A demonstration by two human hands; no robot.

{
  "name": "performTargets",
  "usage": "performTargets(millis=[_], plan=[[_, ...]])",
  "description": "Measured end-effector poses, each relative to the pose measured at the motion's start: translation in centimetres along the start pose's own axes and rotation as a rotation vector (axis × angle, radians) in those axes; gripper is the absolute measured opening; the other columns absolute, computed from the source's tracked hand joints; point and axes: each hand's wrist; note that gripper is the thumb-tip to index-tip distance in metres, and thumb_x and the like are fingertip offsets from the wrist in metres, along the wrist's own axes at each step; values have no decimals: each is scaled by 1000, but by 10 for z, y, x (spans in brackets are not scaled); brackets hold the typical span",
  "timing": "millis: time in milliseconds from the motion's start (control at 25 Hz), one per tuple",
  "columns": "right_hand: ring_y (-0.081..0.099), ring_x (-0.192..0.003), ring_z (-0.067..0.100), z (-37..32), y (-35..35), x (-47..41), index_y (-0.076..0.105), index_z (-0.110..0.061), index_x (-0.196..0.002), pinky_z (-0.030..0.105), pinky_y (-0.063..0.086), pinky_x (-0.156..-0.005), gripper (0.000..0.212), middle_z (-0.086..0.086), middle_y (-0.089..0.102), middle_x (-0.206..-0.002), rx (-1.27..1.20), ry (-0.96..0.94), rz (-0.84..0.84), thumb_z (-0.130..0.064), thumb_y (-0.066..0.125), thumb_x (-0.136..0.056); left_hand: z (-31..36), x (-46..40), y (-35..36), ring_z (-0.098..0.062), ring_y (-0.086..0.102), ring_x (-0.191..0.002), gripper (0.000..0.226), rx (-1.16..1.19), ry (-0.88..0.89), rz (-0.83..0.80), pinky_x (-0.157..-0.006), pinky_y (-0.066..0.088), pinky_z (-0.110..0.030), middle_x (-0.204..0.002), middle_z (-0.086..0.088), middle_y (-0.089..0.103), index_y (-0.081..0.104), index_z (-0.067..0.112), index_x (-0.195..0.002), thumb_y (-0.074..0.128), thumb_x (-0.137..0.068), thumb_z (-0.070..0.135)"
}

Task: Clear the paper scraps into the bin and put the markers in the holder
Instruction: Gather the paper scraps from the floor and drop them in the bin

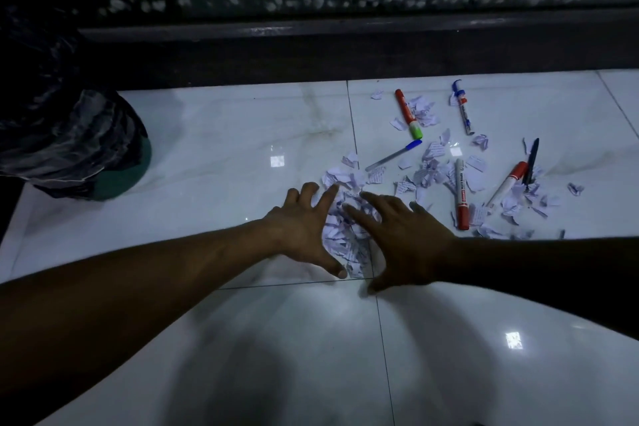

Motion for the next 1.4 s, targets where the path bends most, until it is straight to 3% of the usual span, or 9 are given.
performTargets(millis=[80, 160, 320, 480, 720, 920, 1080, 1200, 1400], plan=[[-7, -153, 37, -1, 13, 5, -26, -40, -151, 65, 11, -118, 138, 5, -25, -164, 58, -17, 1, -86, 65, -59, -7, -1, 0, -35, -2, -151, 151, -40, -31, 22, -115, 31, -56, -165, -1, -18, -23, 34, -154, 74, -50, 84], [-7, -153, 40, -3, 10, -9, -24, -38, -152, 67, 14, -117, 137, 6, -27, -164, 39, 20, 28, -81, 69, -62, -9, -6, -4, -36, -2, -151, 151, -73, -51, 29, -116, 31, -56, -165, -3, -18, -20, 32, -155, 75, -50, 83], [25, -143, 40, -8, -13, -50, -2, -29, -157, 54, 44, -101, 130, 12, 11, -161, -80, 185, 100, -70, 77, -63, 1, -16, -10, -36, 5, -146, 150, -71, -21, 1, -116, 33, -51, -162, -5, -6, -14, 29, -157, 80, -51, 77], [37, -133, 38, -17, -15, -60, 22, -22, -150, 48, 49, -92, 108, 14, 30, -146, -162, 226, 118, -59, 81, -67, 8, -16, 8, -35, 19, -138, 140, -8, -32, 145, -105, 43, -44, -152, -11, 12, 2, 24, -157, 86, -54, 66], [55, -110, 38, -21, -2, -51, 33, -19, -143, 40, 48, -81, 86, 18, 40, -129, -320, 218, 162, -40, 81, -75, 18, -22, 18, -34, 56, -109, 103, 145, 4, 286, -90, 49, -35, -129, -17, 38, 30, 18, -150, 87, -67, 44], [59, -109, 35, -21, -6, -56, 48, -4, -129, 30, 39, -75, 56, 20, 58, -119, -600, 252, 206, -14, 72, -80, 30, -29, 6, -29, 63, -109, 54, 355, 8, 327, -81, 41, -22, -117, -15, 65, 54, 9, -131, 73, -81, 17], [60, -98, 22, -21, -34, -46, 61, -5, -120, 26, 43, -81, 38, 7, 65, -108, -737, 236, 204, -10, 73, -84, 24, -17, -17, -26, 68, -101, 30, 407, -3, 329, -77, 48, -23, -108, -11, 73, 67, 10, -110, 72, -81, 13], [69, -89, 25, -24, -62, -50, 70, -3, -102, 37, 59, -80, 21, 12, 72, -99, -795, 228, 267, -3, 71, -81, 14, -7, -45, -27, 68, -98, 31, 421, 3, 371, -81, 54, -29, -106, -11, 73, 69, 9, -105, 74, -75, 6], [73, -81, 29, -43, -140, -50, 70, -2, -87, 46, 62, -76, 7, 13, 72, -83, -882, 195, 393, -3, 65, -81, -9, 21, -117, -24, 69, -84, 28, 353, -12, 468, -75, 60, -37, -86, -5, 73, 67, 14, -89, 79, -66, 4]])
Point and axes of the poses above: each hand's wrist, its own x-axis away from the middle knuckle, its own y-axis out of the palm, z = x × y
